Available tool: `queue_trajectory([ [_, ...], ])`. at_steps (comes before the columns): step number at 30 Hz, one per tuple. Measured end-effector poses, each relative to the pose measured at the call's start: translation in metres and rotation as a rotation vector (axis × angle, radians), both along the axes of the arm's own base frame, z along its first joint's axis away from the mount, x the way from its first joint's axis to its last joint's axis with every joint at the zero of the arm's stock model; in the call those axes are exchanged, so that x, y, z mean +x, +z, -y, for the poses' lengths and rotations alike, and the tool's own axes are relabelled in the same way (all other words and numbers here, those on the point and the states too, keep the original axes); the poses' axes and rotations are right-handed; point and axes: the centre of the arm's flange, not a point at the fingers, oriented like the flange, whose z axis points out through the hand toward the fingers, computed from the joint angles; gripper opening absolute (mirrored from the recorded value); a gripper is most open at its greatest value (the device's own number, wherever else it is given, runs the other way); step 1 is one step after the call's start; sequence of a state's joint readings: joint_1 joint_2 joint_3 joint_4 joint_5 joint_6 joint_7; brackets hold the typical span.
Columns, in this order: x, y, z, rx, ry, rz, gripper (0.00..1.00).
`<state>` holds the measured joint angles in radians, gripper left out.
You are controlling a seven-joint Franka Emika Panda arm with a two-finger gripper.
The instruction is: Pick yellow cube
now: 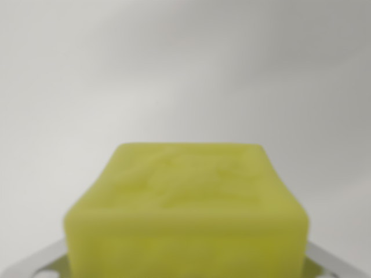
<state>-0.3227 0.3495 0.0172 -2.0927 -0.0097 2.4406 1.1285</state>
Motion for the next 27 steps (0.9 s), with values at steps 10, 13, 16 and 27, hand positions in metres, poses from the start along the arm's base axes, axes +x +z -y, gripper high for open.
queue_trajectory([
  [10, 0.000, 0.017, 0.000, 0.000, 0.000, 0.000, 0.00],
  [13, 0.000, 0.022, 0.000, 0.000, 0.000, 0.000, 0.00],
  [16, 0.000, 0.027, 0.000, 0.000, 0.000, 0.000, 0.00],
  [27, 0.000, 0.045, 0.000, 0.000, 0.000, 0.000, 0.00],
])
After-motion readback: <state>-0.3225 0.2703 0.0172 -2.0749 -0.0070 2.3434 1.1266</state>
